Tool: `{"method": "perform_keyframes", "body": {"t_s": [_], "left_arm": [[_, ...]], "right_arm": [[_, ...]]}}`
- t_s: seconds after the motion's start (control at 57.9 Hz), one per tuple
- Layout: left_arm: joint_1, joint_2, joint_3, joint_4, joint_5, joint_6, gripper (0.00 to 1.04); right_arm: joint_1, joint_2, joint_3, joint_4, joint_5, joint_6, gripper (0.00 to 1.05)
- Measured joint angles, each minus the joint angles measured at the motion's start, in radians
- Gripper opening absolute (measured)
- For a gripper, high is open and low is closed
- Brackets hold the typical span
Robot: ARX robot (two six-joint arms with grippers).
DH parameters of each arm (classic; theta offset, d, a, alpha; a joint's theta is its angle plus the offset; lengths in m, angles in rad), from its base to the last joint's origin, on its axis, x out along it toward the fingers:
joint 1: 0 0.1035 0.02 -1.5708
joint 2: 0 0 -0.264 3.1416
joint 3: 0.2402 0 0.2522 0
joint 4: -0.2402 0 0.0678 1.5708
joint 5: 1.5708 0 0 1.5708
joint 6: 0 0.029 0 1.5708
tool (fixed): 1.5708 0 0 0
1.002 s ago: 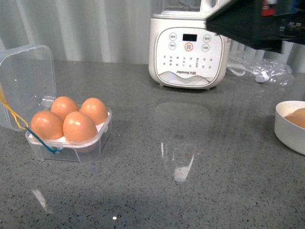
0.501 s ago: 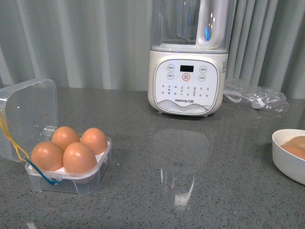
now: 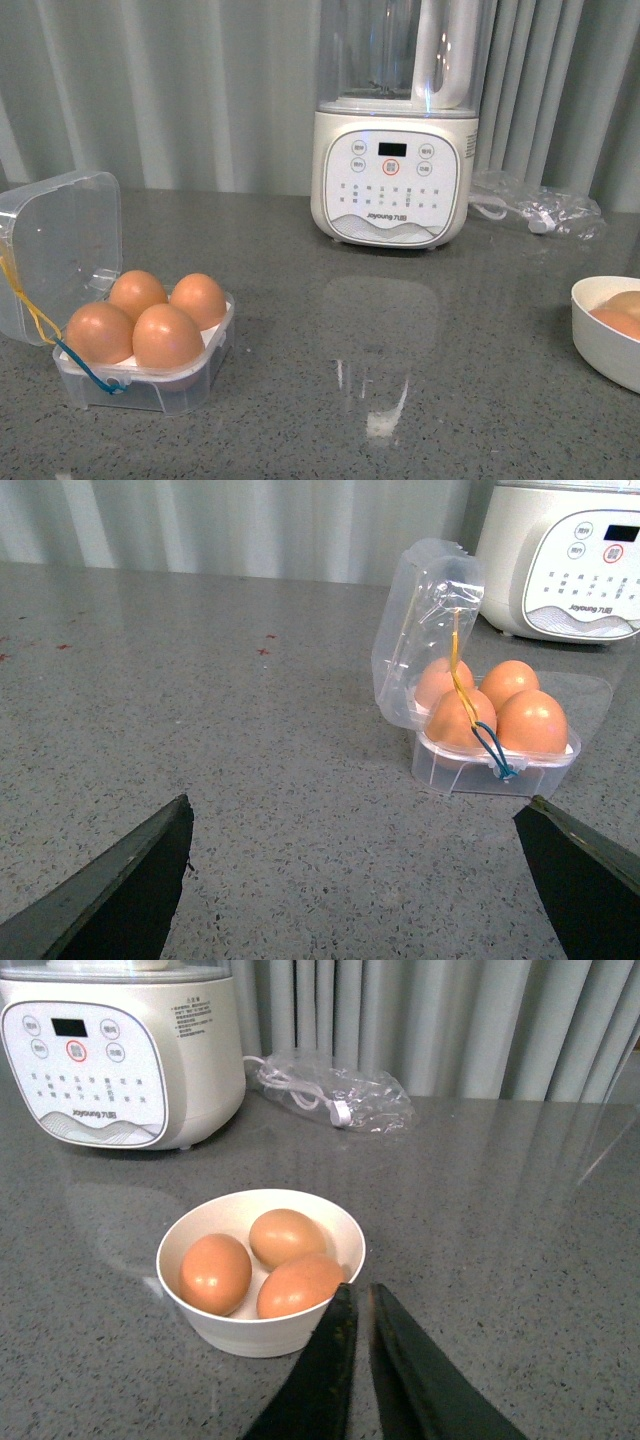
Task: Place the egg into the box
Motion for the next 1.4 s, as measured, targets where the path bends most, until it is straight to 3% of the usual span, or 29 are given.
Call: {"method": "perform_keyframes", "body": {"t_s": [0.035,0.38,0.449,0.536,1.4], "left_arm": [[0.0,0.0,0.0,0.0,0.0,0.0,0.98],[0.0,0.0,0.0,0.0,0.0,0.0,0.98],[0.0,0.0,0.0,0.0,0.0,0.0,0.98],[0.0,0.0,0.0,0.0,0.001,0.0,0.98],[0.0,0.0,0.0,0.0,0.0,0.0,0.98]], "right_arm": [[0.011,-0.018,-0.009,-0.01,0.011,0.0,0.03],[0.1,-0.19,-0.069,-0.118,0.098,0.002,0.03],[0.163,-0.229,-0.078,-0.148,0.181,0.002,0.03],[0.197,-0.262,-0.09,-0.168,0.185,0.002,0.03],[0.201,-0.556,-0.118,-0.418,0.193,0.002,0.03]]}}
